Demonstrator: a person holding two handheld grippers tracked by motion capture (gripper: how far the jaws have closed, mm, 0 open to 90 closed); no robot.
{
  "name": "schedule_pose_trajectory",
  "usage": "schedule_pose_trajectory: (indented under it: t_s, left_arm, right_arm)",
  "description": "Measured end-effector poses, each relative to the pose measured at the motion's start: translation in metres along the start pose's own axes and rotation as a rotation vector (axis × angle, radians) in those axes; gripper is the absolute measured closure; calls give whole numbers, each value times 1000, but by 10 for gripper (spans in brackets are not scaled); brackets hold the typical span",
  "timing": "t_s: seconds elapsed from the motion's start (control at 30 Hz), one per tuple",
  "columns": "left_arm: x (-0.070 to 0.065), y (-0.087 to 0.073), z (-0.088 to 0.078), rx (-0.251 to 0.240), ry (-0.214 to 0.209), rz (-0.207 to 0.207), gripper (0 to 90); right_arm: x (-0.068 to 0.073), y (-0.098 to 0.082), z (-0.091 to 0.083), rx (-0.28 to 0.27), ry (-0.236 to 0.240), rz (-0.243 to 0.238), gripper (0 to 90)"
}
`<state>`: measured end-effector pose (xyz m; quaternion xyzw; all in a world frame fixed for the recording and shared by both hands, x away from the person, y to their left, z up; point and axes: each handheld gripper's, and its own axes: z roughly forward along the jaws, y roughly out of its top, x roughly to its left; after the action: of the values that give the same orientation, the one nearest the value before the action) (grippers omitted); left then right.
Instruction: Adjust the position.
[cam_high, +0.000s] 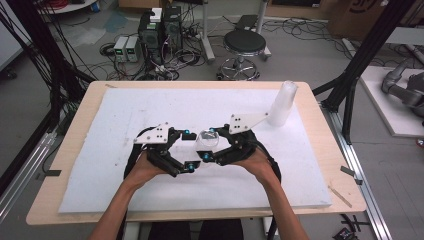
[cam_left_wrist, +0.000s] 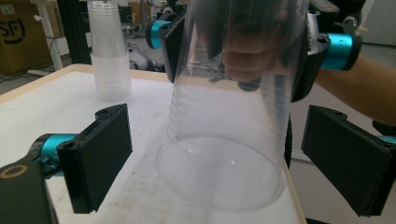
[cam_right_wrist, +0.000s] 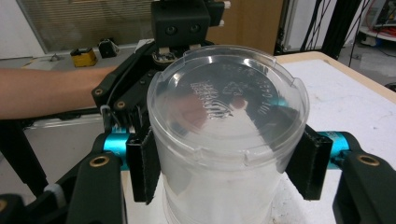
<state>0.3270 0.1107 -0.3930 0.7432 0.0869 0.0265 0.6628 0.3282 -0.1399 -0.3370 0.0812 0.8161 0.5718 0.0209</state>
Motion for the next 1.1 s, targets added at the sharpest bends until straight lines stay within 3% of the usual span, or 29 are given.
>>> schedule_pose_trajectory:
  t_s: [0.37,1.1]
  left_arm:
    - [-5,-5,11,-15,-7,-22,102]
    - [-6,-4,11,-31,-13,-8,286]
  right_arm:
    - [1,0,1,-20,19,7,372]
    - [0,0,0,-44,33,22,373]
